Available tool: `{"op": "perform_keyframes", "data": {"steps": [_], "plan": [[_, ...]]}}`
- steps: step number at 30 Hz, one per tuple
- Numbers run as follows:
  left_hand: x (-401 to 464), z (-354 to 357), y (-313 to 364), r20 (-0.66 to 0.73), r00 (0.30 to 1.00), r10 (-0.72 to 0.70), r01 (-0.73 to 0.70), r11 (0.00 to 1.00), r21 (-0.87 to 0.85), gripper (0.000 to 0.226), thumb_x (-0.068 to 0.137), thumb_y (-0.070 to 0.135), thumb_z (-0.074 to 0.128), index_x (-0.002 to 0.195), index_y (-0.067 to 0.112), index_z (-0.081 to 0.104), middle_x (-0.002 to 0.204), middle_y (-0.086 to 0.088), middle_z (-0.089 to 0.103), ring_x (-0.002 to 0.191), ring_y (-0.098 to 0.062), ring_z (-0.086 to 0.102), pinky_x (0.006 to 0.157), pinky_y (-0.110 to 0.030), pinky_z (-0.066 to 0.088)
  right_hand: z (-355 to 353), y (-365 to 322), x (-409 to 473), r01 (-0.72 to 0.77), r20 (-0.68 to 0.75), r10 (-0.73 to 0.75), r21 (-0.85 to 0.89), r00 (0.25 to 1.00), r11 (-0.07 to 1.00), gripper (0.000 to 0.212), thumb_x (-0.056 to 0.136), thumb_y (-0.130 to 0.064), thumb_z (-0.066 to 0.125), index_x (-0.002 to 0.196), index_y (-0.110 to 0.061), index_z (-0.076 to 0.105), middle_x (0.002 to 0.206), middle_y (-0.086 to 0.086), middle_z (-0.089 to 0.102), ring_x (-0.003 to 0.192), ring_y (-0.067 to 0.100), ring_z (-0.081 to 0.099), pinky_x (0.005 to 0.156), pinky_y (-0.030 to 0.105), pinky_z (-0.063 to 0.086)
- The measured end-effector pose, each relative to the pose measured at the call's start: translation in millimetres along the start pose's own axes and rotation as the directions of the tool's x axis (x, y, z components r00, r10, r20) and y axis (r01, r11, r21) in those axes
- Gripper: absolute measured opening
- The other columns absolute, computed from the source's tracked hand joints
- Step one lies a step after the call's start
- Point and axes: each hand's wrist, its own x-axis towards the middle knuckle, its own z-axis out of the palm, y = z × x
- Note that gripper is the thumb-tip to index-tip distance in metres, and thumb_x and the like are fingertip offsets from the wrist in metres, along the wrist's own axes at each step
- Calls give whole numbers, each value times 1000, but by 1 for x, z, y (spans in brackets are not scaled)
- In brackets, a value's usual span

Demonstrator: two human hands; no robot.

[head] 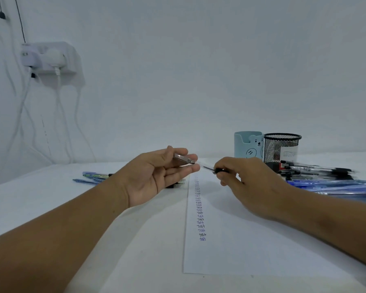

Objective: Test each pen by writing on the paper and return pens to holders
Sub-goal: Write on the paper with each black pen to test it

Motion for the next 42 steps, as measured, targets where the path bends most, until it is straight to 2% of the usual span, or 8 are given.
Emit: {"op": "perform_keyframes", "data": {"steps": [6, 10, 14, 17, 20, 22, 26, 42], "plan": [[0, -5, -1, 58, 998, 20, -26, 994, 103, 24, 77, 8, 55, 78, 0, 78, 102, -21, 75, 89, -36, 75, 80, -31, 62, 0, 0, -2, 53, 1, -53, -84, 999, 995, 12, 101, -32, 52, 103, -34, 64, 86, -8, 60, 74, 6, 50, 72, 32, 41], [8, -5, -2, 41, 996, 73, -78, 987, 142, 35, 85, 26, 61, 111, 4, 66, 117, -15, 73, 102, -35, 73, 89, -34, 60, -3, 2, 4, 127, -100, -135, -86, 986, 988, 11, 96, -33, 62, 100, -30, 72, 91, -10, 58, 89, 14, 54, 79, 36, 45], [14, -14, -3, 112, 991, 73, -109, 924, 366, 96, 57, 67, 85, 137, 24, 54, 127, -5, 70, 115, -26, 68, 90, -37, 59, -7, -5, 3, 4, -99, 1, 53, 995, 999, 8, 91, -36, 65, 88, -32, 71, 70, -11, 62, 66, 8, 55, 65, 30, 47], [12, -21, -10, 201, 977, 75, -201, 640, 741, 77, 62, 59, 85, 130, 30, 62, 117, 3, 74, 111, -13, 68, 91, -36, 58, -13, -22, -1, -87, 32, 81, 338, 996, 937, 9, 93, -19, 64, 86, -24, 66, 69, -2, 70, 62, 19, 62, 60, 38, 53], [5, -18, -15, 262, 961, -85, -234, 249, 940, 49, 58, 62, 79, 102, 41, 77, 113, 18, 72, 113, -2, 63, 101, -35, 51, -21, -46, -10, -193, 195, 80, 684, 978, 704, 11, 85, -1, 69, 77, -6, 63, 63, 12, 64, 56, 24, 54, 42, 30, 39], [4, -14, -15, 231, 966, -119, -210, 168, 963, 48, 52, 68, 77, 96, 48, 76, 108, 21, 70, 109, -4, 64, 102, -36, 50, -20, -61, -15, -241, 267, 52, 746, 962, 621, 23, 77, 1, 75, 66, -10, 58, 55, 12, 54, 50, 19, 46, 41, 24, 30], [5, -14, -15, 259, 954, -148, -228, 198, 953, 39, 53, 63, 79, 88, 46, 76, 100, 2, 71, 103, -22, 66, 101, -51, 50, -5, -73, -23, -288, 364, -3, 742, 931, 605, 39, 78, -2, 73, 56, -17, 46, 47, 6, 46, 41, 16, 34, 42, 20, 22], [8, -15, -11, 263, 945, -194, -226, 196, 954, 55, 51, 62, 79, 100, 36, 78, 113, 17, 71, 115, -4, 60, 109, -40, 44, 2, -68, -26, -264, 410, 17, 555, 912, 789, 37, 82, 8, 69, 56, -1, 44, 50, 9, 55, 46, 15, 46, 48, 20, 38]]}}
